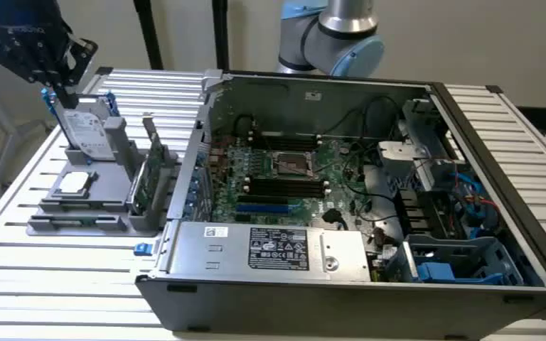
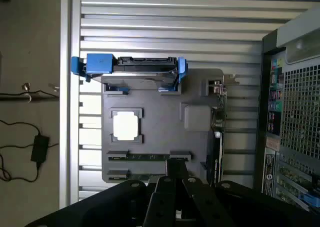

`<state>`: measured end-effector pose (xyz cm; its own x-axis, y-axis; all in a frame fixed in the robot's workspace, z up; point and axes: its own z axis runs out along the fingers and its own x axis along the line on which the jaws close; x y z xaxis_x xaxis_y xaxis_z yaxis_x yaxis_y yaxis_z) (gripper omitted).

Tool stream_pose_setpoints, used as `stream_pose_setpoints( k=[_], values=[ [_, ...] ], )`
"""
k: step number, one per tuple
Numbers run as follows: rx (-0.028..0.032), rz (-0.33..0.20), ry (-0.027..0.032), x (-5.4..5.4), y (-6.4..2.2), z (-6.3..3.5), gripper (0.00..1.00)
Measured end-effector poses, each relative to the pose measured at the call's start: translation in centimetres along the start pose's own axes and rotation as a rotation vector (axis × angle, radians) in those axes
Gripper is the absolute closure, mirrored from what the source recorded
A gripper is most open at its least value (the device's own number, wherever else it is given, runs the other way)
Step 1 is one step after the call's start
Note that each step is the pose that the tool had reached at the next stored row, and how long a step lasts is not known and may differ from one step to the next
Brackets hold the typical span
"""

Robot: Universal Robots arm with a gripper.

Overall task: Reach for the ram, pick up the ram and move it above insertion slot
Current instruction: 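Reach for the ram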

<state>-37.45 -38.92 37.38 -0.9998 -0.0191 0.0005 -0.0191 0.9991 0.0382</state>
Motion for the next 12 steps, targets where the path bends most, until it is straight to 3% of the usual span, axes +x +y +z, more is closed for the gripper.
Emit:
stream_pose_setpoints(
  k=[12],
  values=[
    [0.0000, 0.000, 0.0000, 0.00, 0.00, 0.00, 0.89]
  ],
)
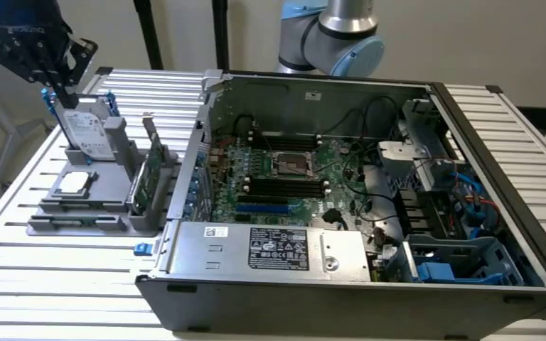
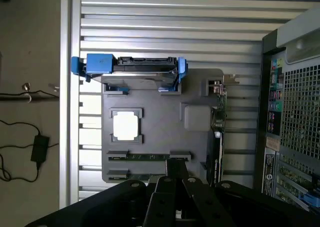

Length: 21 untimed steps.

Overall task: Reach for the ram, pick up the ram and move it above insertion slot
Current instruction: 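Reach for the ram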

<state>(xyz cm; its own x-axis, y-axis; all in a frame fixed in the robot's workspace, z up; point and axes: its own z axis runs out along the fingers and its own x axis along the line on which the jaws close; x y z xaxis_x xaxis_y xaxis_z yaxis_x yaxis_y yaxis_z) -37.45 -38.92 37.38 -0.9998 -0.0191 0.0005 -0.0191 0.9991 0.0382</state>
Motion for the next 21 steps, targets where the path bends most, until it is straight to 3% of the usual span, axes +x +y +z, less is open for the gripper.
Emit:
stream_pose_setpoints(
  k=[5, 12, 18, 21],
  values=[
    [-0.0001, 0.000, 0.0001, 0.0, -0.68, 0.01, 0.89],
    [-0.0001, 0.000, 0.0009, 0.1, -3.81, 0.33, 0.89],
    [-0.0002, -0.001, 0.0071, 0.1, -6.45, 0.99, 0.89],
    [-0.0001, -0.002, 0.0095, 0.2, -7.30, 1.48, 0.89]
  ],
)
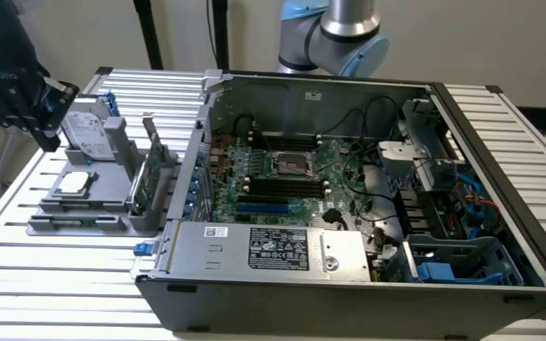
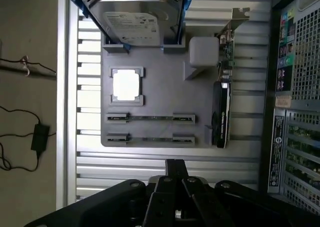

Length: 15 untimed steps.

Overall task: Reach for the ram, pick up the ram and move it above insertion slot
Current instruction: 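Reach for the ram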

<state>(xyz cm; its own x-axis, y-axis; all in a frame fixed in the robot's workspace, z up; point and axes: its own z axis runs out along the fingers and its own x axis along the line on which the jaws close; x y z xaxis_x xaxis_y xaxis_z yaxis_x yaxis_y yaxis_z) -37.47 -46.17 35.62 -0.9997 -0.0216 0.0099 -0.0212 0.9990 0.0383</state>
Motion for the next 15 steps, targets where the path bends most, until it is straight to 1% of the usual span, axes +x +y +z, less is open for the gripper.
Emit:
stream_pose_setpoints(
  k=[2, 7, 8, 15],
  values=[
    [-0.0002, -0.001, 0.0000, 0.16, -0.12, 0.33, 0.89],
    [0.0001, -0.003, 0.0001, 0.21, -0.12, 0.35, 0.89],
    [0.0003, -0.010, 0.0002, 0.24, -0.12, 0.35, 0.89],
    [0.0014, -0.137, 0.0051, 0.24, -0.11, 0.37, 0.89]
  ],
)
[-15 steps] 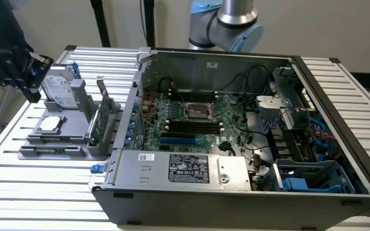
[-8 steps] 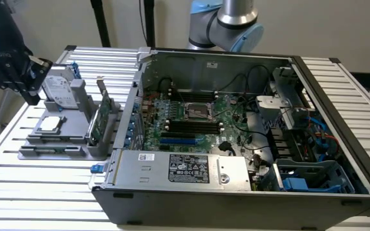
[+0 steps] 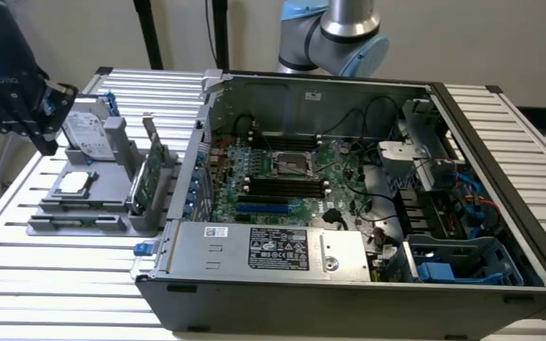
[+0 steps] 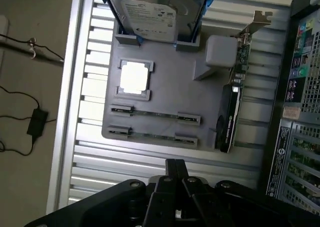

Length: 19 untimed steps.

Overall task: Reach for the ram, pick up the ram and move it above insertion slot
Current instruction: 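Pick up the ram and move it above insertion slot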

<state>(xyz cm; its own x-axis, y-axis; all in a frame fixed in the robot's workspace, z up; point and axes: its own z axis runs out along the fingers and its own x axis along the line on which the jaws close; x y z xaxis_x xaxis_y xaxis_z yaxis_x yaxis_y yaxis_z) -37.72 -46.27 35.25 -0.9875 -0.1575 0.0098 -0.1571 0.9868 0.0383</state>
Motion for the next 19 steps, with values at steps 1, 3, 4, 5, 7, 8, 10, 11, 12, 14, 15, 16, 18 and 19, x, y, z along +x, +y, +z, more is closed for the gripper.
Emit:
stream_pose_setpoints(
  k=[1, 3, 4, 5, 7, 8, 10, 11, 12, 14, 15, 16, 18, 19],
  values=[
    [0.0001, -0.018, 0.0007, 0.00, 0.00, 0.00, 0.89],
    [0.0005, -0.054, 0.0020, 0.00, 0.00, 0.02, 0.89],
    [0.0006, -0.072, 0.0026, 0.00, 0.00, 0.04, 0.89],
    [0.0008, -0.090, 0.0034, 0.00, 0.00, 0.05, 0.89],
    [0.0013, -0.127, 0.0049, 0.00, 0.00, 0.08, 0.89],
    [0.0015, -0.145, 0.0057, 0.00, 0.00, 0.10, 0.89],
    [0.0019, -0.181, 0.0072, 0.00, 0.00, 0.14, 0.89],
    [0.0019, -0.199, 0.0076, 0.00, 0.00, 0.18, 0.89],
    [0.0021, -0.217, 0.0083, 0.00, -0.01, 0.20, 0.89],
    [0.0025, -0.254, 0.0098, 0.00, -0.01, 0.24, 0.89],
    [0.0027, -0.272, 0.0105, 0.00, -0.01, 0.27, 0.89],
    [0.0028, -0.290, 0.0111, 0.00, -0.01, 0.29, 0.89],
    [0.0031, -0.327, 0.0126, 0.00, -0.01, 0.34, 0.89],
    [0.0033, -0.345, 0.0133, 0.00, -0.01, 0.36, 0.89]
  ],
)
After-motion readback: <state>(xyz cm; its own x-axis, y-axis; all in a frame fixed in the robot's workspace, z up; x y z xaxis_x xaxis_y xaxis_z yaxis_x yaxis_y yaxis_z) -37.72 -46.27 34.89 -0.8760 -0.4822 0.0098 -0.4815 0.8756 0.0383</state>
